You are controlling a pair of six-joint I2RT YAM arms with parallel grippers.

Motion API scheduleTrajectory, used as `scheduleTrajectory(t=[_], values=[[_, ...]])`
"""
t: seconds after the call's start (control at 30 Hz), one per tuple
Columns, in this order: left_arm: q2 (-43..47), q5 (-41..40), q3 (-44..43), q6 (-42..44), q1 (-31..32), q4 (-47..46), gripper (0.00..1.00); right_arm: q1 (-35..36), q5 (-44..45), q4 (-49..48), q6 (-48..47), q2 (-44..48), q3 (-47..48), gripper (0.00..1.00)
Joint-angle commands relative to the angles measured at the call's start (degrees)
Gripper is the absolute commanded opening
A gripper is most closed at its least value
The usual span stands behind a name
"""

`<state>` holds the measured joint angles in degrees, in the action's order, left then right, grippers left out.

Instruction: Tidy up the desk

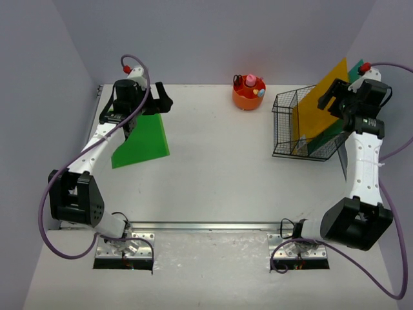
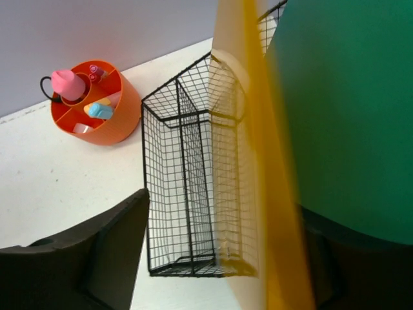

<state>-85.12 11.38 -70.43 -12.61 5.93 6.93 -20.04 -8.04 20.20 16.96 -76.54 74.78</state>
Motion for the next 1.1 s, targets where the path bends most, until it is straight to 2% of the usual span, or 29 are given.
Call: scheduleTrajectory(t=[0.0, 0.03, 0.13, 0.27, 0.37, 0.47, 0.6, 0.7, 0.87, 1.0, 1.07], values=[[-2.1, -4.7, -4.4, 6.7, -1.2, 7.8, 1.0, -1.0, 0.3, 4.1, -0.1, 2.3, 3.8, 0.93], [-2.9, -6.1, -5.5, 8.1, -1.5, 9.7, 1.0, -1.0, 0.4, 4.3, -1.2, 2.6, 4.7, 0.97], [-5.4, -9.1, -8.2, 10.9, -4.2, 15.0, 1.0, -1.0, -1.4, 2.9, -6.4, 4.5, 8.1, 0.99], [-7.1, -4.0, -8.6, 7.1, -12.9, 18.2, 1.0, -0.1, -7.0, 2.7, -11.8, 3.8, 14.8, 0.99], [-9.2, 2.1, -7.8, 2.1, -21.2, 19.7, 1.0, 7.0, -7.8, 11.1, -16.7, -1.4, 26.0, 0.96], [-10.3, 4.5, -7.2, 1.2, -25.1, 19.6, 1.0, 14.8, -9.4, 15.2, -19.3, -7.0, 30.1, 0.96], [-11.4, 3.9, -7.1, 3.0, -27.7, 19.2, 1.0, 24.9, -12.4, 17.4, -17.1, -13.2, 32.7, 0.96], [-14.8, 3.3, -7.8, 3.8, -31.0, 20.1, 0.99, 31.0, -16.5, 16.2, -10.4, -21.3, 35.6, 0.96], [-23.8, 6.9, -9.9, 5.5, -33.3, 20.0, 0.95, 35.9, -25.8, 13.4, 0.6, -35.9, 42.5, 0.96], [-31.3, 10.7, -11.9, 7.3, -33.5, 21.2, 0.9, 37.7, -28.9, 8.9, 5.9, -42.1, 43.7, 0.95], [-34.3, 15.1, -12.7, 9.0, -33.3, 21.4, 0.86, 38.4, -30.4, 7.6, 8.2, -45.3, 43.2, 0.95]])
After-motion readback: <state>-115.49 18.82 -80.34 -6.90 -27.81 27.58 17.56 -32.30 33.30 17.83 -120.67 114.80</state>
